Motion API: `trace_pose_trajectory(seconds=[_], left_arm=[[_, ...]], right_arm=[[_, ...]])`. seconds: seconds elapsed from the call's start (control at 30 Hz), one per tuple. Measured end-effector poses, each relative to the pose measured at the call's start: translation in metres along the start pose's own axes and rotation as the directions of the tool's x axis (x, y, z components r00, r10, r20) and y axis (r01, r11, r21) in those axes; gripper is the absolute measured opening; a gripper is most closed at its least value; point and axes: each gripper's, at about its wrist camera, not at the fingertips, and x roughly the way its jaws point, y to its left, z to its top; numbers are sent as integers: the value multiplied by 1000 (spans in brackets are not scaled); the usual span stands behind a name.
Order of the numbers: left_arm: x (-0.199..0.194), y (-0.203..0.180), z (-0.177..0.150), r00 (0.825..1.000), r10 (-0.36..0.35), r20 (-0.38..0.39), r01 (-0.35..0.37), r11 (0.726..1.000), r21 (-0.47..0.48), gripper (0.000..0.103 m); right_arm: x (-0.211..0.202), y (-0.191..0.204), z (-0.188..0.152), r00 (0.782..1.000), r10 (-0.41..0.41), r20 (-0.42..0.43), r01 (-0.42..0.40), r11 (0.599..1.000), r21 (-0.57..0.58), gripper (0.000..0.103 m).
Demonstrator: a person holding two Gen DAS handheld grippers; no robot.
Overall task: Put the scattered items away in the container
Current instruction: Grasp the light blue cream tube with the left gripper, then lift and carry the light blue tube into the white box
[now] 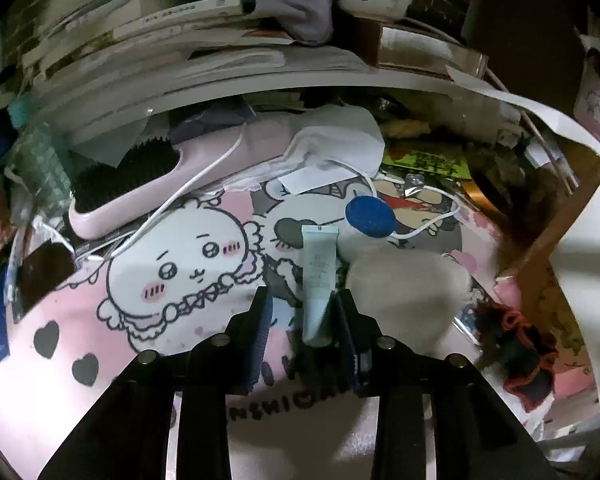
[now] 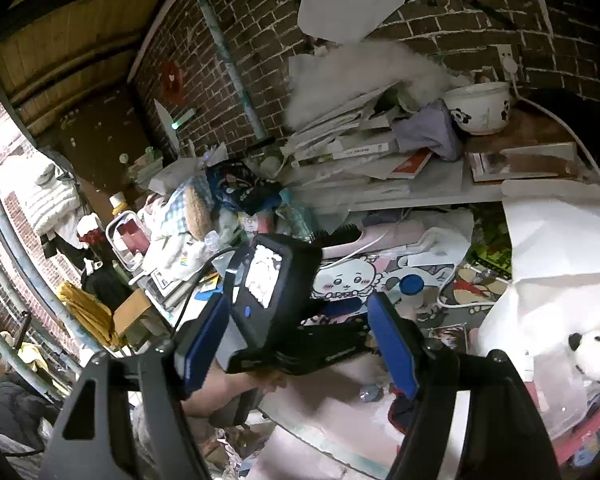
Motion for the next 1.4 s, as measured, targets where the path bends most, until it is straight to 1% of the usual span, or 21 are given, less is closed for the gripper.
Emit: trace_pose_trajectory(seconds=[0.07,0.1,0.13,0.2,0.23,0.37,0.5,0.6,0.73,0.8,0.87,1.0,1.1,1.2,1.33,1.4], left_arm=[[1,-4,1,1000,18,0,-18,999,30,25],[2,-5,1,1000,31,3,-31,998,46,20],[3,-6,1,999,40,7,-40,998,58,18],[3,-5,1,999,37,15,-38,998,59,12],[3,-4,1,999,34,16,-34,998,49,11],[1,3,-1,1000,-3,15,3,1000,19,11],[-13,14,-5,999,-23,23,24,1000,-12,11],[-29,24,-10,999,-8,34,9,1000,-28,11],[-52,40,-15,999,11,38,-9,998,-54,11],[-65,49,-17,999,31,43,-28,997,-65,11],[-78,57,-18,998,34,51,-30,996,-82,11],[-98,65,-15,996,56,70,-49,995,-87,11],[-113,64,-10,994,55,93,-47,995,-83,11],[-128,55,-2,991,37,126,-29,997,-66,11],[-146,29,15,985,5,175,-4,1000,-8,11],[-152,12,26,980,-24,199,19,999,29,11]], right_arm=[[2,-2,-2,1000,9,-8,-9,1000,13,69],[3,-3,-3,1000,11,-12,-11,1000,16,69],[4,-3,-3,1000,7,-14,-7,1000,17,69],[6,-3,-4,1000,-11,-13,11,1000,11,69],[6,-2,-5,1000,-18,-10,18,1000,10,69],[11,3,-7,999,-44,-4,44,999,-11,69],[23,8,-10,998,-66,-17,66,998,-20,69],[36,12,-14,996,-79,-32,78,997,-27,69],[58,27,-27,989,-139,-53,133,987,-90,69],[68,30,-31,985,-165,-54,159,982,-96,69],[76,31,-34,982,-181,-58,175,980,-98,69],[91,28,-38,974,-217,-61,211,973,-91,69],[106,21,-42,963,-257,-77,250,964,-90,69],[121,15,-47,955,-278,-104,268,958,-99,69],[138,8,-51,939,-320,-121,308,945,-112,69],[143,3,-52,933,-336,-125,323,940,-112,69]])
